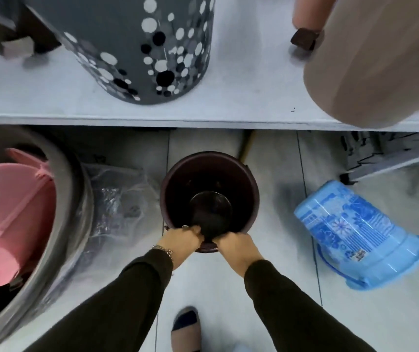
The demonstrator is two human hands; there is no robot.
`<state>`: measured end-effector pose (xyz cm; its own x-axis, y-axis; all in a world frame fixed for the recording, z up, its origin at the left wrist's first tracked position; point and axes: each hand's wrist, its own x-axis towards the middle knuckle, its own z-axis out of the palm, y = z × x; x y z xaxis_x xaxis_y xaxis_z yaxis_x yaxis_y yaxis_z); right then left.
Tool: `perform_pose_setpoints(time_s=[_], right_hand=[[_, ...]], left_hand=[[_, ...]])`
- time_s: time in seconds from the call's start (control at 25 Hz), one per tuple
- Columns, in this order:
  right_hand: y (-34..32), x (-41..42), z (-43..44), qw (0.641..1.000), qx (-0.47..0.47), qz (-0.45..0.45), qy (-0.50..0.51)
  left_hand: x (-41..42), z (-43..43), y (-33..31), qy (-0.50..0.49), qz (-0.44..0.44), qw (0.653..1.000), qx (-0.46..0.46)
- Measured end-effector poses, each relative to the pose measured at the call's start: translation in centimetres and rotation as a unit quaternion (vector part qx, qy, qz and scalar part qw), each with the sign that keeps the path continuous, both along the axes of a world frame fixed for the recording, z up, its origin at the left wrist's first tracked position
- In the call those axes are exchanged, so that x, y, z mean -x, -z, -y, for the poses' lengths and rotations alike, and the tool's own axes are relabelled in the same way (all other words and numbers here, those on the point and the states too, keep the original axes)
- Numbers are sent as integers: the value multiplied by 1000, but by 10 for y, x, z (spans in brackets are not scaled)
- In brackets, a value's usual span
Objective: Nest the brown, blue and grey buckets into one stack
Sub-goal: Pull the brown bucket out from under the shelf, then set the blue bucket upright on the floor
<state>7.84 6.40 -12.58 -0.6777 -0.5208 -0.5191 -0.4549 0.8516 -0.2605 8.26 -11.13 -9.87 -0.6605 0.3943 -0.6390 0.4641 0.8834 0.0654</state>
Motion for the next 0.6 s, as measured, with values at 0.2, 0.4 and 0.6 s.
perform_pose_setpoints(time_s=[0.2, 0.4, 0.6], right_hand=[[19, -25, -1, 999, -37, -20, -18], [4, -35, -47, 997, 16, -62, 42], [-29, -49, -184, 992, -66, -53, 95]], left_hand=[[-30, -7, 30, -45, -27, 999, -8], [-45, -14, 21, -92, -57, 994, -33], [-71, -105, -13, -126, -72, 982, -117]])
